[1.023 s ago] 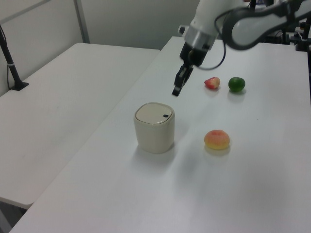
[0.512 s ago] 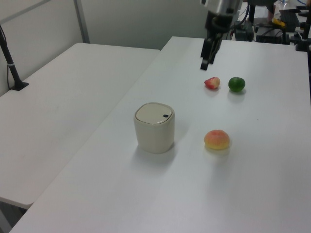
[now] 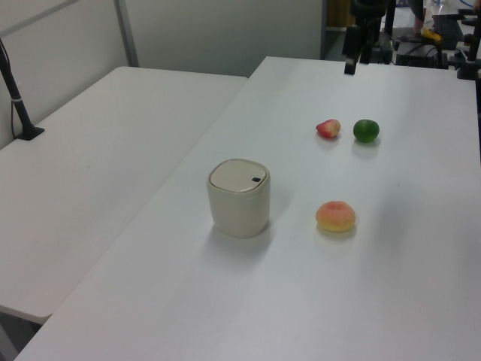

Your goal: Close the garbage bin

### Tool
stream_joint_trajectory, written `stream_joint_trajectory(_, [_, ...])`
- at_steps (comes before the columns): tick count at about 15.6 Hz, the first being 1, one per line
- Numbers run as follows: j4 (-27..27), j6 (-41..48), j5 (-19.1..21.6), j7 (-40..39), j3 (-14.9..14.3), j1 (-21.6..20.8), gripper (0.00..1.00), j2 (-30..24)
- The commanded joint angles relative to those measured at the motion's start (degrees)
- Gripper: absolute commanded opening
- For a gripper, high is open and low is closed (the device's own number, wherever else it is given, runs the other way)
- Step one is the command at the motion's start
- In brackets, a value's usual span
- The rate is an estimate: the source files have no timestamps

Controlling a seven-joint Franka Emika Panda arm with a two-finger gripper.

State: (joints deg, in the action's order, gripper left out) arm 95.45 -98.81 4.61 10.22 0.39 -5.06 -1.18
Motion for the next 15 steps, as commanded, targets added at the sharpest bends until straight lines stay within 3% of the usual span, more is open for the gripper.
stream_joint_trajectory(1, [0.08, 1.08, -3.38, -3.43, -4.51, -2.24, 1.0, -1.1])
stream_joint_trajectory(4, [0.26, -0.41, -3.03, -11.07, -6.71, -3.29, 1.0, -0.93])
stream_joint_trajectory(7, [0.61, -3.32, -2.94, -17.23, -7.07, -3.38, 1.0, -0.49])
stream_joint_trajectory(15, [0.35, -3.23, -2.76, -17.42, -7.42, -3.29, 1.0, -0.49])
